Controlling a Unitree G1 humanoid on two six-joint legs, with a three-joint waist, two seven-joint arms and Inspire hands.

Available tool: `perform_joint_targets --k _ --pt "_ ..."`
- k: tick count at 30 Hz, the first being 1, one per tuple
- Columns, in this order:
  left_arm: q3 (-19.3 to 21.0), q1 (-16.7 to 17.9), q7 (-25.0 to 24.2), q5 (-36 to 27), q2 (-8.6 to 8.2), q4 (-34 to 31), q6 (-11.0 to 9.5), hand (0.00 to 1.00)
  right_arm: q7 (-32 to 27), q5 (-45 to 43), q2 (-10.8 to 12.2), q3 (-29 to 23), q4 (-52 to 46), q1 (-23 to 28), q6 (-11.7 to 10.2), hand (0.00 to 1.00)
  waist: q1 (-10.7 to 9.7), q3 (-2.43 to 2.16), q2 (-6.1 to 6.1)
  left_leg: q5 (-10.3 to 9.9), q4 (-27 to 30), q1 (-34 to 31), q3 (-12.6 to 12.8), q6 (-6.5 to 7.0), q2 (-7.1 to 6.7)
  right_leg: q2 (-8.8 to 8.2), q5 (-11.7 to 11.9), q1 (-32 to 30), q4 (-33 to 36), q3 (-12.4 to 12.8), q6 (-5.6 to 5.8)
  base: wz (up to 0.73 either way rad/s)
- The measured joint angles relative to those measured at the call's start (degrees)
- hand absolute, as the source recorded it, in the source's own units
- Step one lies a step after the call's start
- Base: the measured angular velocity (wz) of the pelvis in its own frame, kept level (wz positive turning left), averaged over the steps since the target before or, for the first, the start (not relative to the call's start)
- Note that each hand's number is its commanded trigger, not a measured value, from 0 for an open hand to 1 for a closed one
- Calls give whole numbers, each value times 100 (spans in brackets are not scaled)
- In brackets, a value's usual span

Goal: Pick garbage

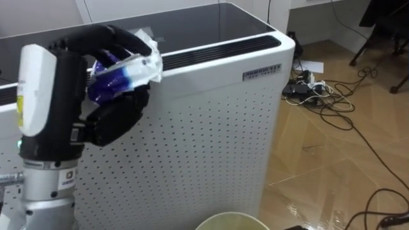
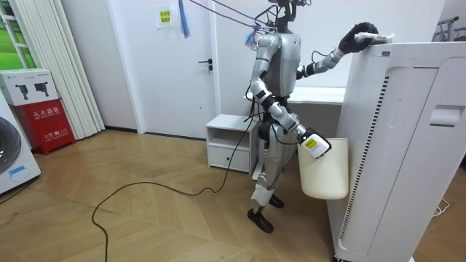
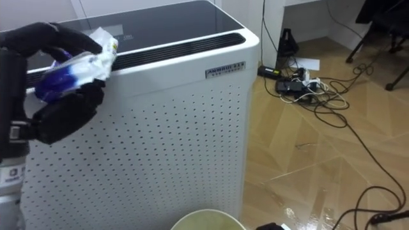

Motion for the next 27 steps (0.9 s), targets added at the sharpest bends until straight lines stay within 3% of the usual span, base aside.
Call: perform_joint_targets --k 2,7,8,10,11,13,15,16,21,27 --pt "-99 -52 -265 -664 -30 -33 -68 100 -26 1 21 57 -1 -56 1 100 -10 14 -28 0 1 -1 -1 0 -2 -6 0 0 7 -7 1 0" --pt "-241 -165 -1310 -2945 -394 1 -251 100 -2 -28 27 78 -3 -98 2 100 -28 28 -64 6 10 -39 2 8 -7 -63 -1 -22 5 -60 3 1" --pt "-280 -159 -1439 -3107 -417 -1 -263 100 3 -32 30 78 -3 -100 5 100 -25 30 -69 8 10 -38 2 10 -8 -67 -1 -22 6 -62 4 0" --pt "-623 -100 -2147 -3607 -392 -6 -267 100 14 -151 66 87 -6 -177 76 100 -9 35 -79 17 11 -42 50 14 -4 -67 -2 -39 20 -44 5 -2" --pt "-754 -95 -2316 -3730 -382 -6 -239 100 11 -181 74 100 -30 -202 108 100 -12 36 -81 19 11 -48 55 13 -4 -68 -2 -48 25 -42 5 -4" --pt "-1006 -55 -2737 -3928 -388 35 75 100 -2 -234 96 140 -71 -261 151 100 -18 43 -91 31 10 -58 67 10 -5 -72 -1 -75 49 -45 4 -3" --pt "-1021 64 -3129 -3928 -387 74 559 100 -39 -258 98 140 -221 -268 186 100 -19 46 -96 36 28 -151 132 2 11 -58 6 -195 95 27 -12 -13" --pt "-1011 64 -3306 -3927 -393 73 684 100 -44 -257 110 140 -224 -280 186 100 -9 46 -98 36 49 -191 157 1 18 -51 13 -240 101 32 -21 -11" --pt "-826 54 -3864 -3913 -426 68 774 100 -117 -257 180 172 -220 -293 186 100 18 45 -95 36 67 -203 246 -3 56 -11 24 -294 99 75 -39 -6" --pt "-722 52 -4164 -3905 -444 80 805 100 -240 -246 231 221 -216 -295 186 100 110 46 -58 51 112 -381 283 -32 85 8 57 -474 113 69 -88 -2"
